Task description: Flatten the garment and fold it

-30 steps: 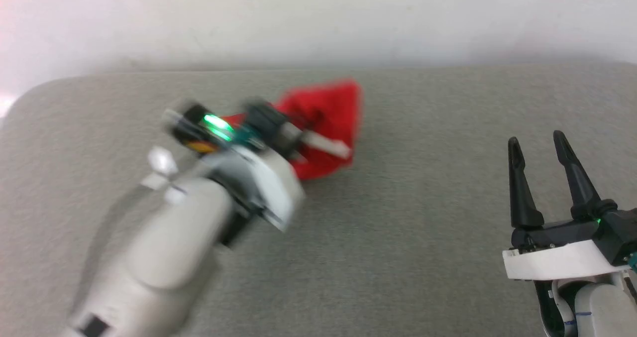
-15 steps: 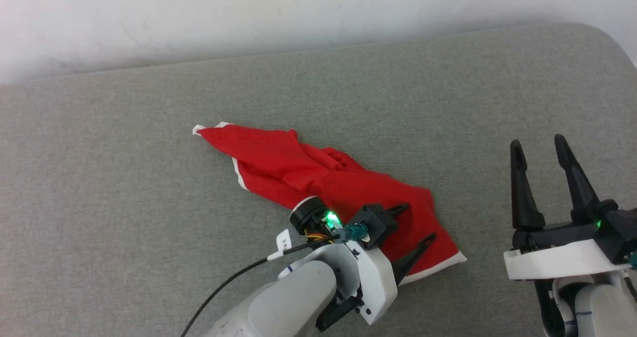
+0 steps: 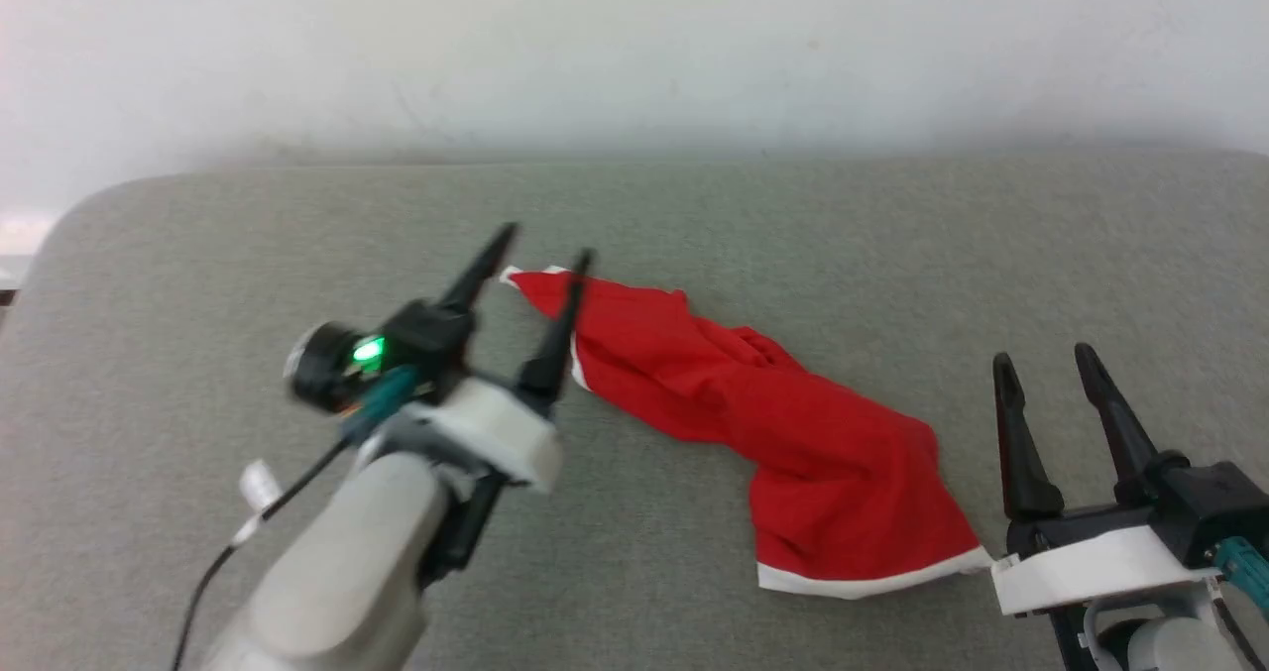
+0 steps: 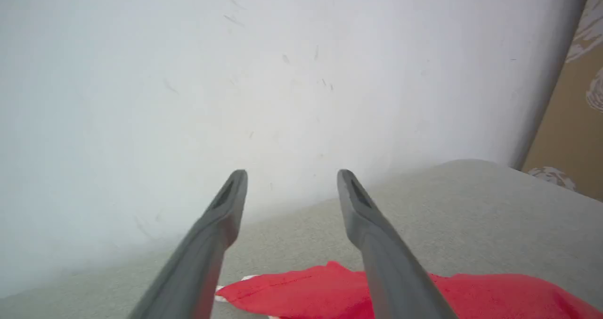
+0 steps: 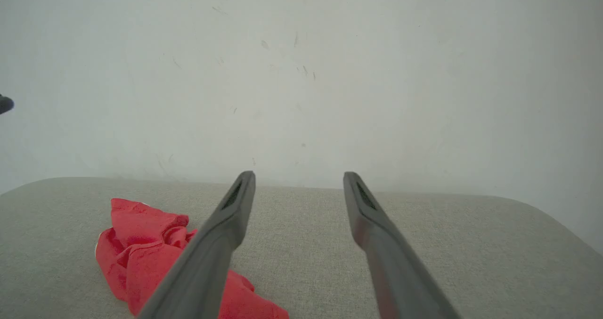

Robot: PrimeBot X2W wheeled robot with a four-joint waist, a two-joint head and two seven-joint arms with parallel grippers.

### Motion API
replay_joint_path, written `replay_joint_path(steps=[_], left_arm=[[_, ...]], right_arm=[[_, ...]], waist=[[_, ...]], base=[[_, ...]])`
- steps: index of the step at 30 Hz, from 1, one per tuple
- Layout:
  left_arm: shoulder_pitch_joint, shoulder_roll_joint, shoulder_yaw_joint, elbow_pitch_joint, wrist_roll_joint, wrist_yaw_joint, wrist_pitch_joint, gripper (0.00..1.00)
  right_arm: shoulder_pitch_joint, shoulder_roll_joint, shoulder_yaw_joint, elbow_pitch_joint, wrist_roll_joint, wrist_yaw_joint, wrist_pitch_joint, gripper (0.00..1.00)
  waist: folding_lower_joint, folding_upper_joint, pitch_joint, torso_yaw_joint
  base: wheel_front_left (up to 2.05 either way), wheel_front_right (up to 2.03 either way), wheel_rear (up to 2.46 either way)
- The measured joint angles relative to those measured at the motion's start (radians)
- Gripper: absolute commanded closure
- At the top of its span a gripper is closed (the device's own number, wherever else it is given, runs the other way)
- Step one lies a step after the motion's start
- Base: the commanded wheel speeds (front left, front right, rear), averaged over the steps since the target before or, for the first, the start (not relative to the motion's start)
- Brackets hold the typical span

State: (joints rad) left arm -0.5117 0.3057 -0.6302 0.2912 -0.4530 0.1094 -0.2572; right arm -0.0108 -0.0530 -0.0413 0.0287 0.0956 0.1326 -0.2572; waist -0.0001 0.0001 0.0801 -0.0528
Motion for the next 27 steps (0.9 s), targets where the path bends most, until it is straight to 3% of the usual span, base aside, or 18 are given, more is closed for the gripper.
replay_joint_path(steps=[4, 7, 12, 17, 20, 27], left_arm=[[0.168, 0.055, 0.133, -0.146, 0.011, 0.061, 0.000, 0.00], [0.313, 0.065, 0.187, -0.216, 0.033, 0.092, 0.000, 0.00], [0.496, 0.025, 0.256, -0.290, 0.083, 0.114, 0.000, 0.00], [0.580, -0.041, 0.311, -0.328, 0.124, 0.103, 0.000, 0.00], [0.591, -0.059, 0.325, -0.326, 0.150, 0.074, 0.000, 0.00], [0.583, -0.103, 0.346, -0.295, 0.184, 0.017, 0.000, 0.00]], right_arm=[[0.019, 0.000, -0.002, 0.014, -0.001, 0.000, 0.000, 0.00], [0.033, 0.000, -0.004, 0.030, -0.001, 0.000, 0.000, 0.00], [0.056, 0.000, -0.003, 0.052, -0.001, 0.000, 0.000, 0.00], [0.063, 0.000, -0.004, 0.071, 0.000, 0.000, 0.007, 0.00], [0.079, 0.001, -0.014, 0.087, -0.006, 0.000, 0.118, 0.00], [0.080, -0.012, -0.030, 0.023, 0.000, 0.000, 0.489, 0.00]], waist=[[-0.0001, 0.0000, -0.031, 0.045], [0.0000, 0.0000, -0.051, 0.072], [-0.0001, 0.0000, -0.079, 0.102], [-0.0001, 0.0000, -0.091, 0.117], [-0.0001, 0.0000, -0.089, 0.121], [0.0001, 0.0000, -0.063, 0.133]], base=[[0.00, 0.00, 0.00], [0.00, 0.00, 0.00], [0.00, 0.00, 0.00], [0.00, 0.00, 0.00], [0.00, 0.00, 0.00], [0.00, 0.00, 0.00]])
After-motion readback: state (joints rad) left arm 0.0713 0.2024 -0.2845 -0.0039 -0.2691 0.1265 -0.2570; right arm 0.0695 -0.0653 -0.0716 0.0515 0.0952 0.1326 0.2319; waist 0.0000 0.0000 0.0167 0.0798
